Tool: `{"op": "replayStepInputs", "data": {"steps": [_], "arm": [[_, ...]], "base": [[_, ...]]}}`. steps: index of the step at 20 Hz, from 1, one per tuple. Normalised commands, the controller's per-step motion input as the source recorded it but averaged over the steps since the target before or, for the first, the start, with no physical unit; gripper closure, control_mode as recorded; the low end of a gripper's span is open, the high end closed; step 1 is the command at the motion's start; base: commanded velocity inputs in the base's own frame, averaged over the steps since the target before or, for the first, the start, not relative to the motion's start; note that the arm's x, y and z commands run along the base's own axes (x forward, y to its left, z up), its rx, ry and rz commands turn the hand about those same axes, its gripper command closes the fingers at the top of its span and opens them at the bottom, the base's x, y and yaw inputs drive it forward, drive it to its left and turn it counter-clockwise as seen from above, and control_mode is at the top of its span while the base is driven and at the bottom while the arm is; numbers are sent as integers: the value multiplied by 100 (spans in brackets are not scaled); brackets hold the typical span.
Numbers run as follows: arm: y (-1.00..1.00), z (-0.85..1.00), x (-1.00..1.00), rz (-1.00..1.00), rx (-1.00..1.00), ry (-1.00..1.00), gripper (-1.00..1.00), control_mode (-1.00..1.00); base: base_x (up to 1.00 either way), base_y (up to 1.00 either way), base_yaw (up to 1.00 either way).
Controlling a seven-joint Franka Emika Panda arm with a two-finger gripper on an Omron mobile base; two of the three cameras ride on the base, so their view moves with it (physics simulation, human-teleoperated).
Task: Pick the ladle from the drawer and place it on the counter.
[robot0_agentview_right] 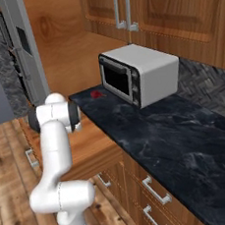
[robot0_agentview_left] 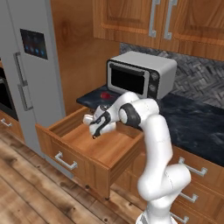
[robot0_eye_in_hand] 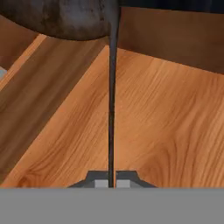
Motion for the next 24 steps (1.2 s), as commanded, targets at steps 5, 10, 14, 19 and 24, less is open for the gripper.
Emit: {"op": "replayStepInputs", "data": {"steps": [5,10,14,19,24], "arm": [[-73,61,-18,-2,22,-77,100,-100],[-67,90,-32,-3,23,-61,100,-100],[-62,100,-29,-5,14,-24,100,-100],[-84,100,-20,-14,3,9,100,-100],[-100,89,-18,-26,-9,46,100,-100]], "base": [[0,0,0],[0,0,0],[0,0,0],[0,0,0],[0,0,0]]}}
